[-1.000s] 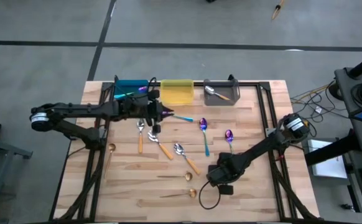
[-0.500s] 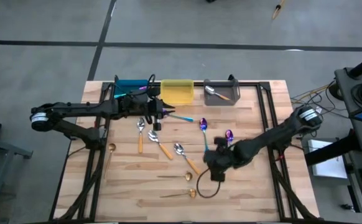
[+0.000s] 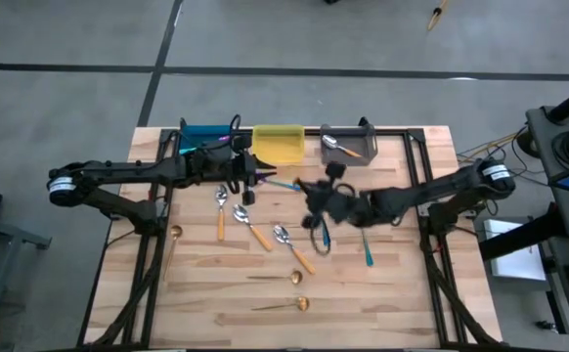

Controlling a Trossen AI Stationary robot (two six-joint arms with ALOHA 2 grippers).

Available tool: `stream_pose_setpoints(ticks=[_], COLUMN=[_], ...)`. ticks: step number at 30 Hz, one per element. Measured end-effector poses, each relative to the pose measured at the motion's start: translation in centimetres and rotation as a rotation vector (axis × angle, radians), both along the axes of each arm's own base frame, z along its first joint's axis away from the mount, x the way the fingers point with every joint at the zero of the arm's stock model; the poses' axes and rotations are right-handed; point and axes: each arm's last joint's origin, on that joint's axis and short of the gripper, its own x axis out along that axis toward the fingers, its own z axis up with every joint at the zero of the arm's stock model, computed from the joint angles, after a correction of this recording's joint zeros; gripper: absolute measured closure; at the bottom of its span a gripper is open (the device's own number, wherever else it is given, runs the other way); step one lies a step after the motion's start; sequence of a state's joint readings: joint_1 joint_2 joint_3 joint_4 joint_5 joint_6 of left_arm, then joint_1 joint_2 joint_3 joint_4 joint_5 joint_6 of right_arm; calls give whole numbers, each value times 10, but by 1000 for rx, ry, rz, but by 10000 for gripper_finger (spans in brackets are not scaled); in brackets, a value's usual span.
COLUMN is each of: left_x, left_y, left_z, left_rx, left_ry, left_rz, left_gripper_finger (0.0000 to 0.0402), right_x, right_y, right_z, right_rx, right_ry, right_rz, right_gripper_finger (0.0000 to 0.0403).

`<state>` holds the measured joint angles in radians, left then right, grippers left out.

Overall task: Sort silverware by color (type)
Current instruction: Put the gold spoon into the yellow bin

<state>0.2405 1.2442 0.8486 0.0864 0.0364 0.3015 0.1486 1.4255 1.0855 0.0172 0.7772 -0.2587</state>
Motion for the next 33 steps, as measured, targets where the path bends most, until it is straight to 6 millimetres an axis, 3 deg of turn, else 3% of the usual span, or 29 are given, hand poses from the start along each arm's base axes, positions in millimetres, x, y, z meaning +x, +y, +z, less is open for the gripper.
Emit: stream_pose_setpoints(ticks=[8, 17, 29, 33], left_x=[-6, 6, 18, 14], left_y=[9, 49, 62, 61], left_z=[5, 6, -2, -2], left_rx=[33, 85, -3, -16], left_ry=[-12, -198, -188, -158], left_rz=[31, 139, 183, 242], left_gripper_finger=[321, 241, 229, 248], right_x=[5, 18, 49, 52], right_y=[-64, -112, -127, -127], right_z=[-7, -3, -10, -13], right_rx=[-99, -82, -180, -173], right_ry=[-80, -176, -73, -71], right_rz=[-77, 24, 4, -7], right_gripper_finger=[394, 394, 394, 394])
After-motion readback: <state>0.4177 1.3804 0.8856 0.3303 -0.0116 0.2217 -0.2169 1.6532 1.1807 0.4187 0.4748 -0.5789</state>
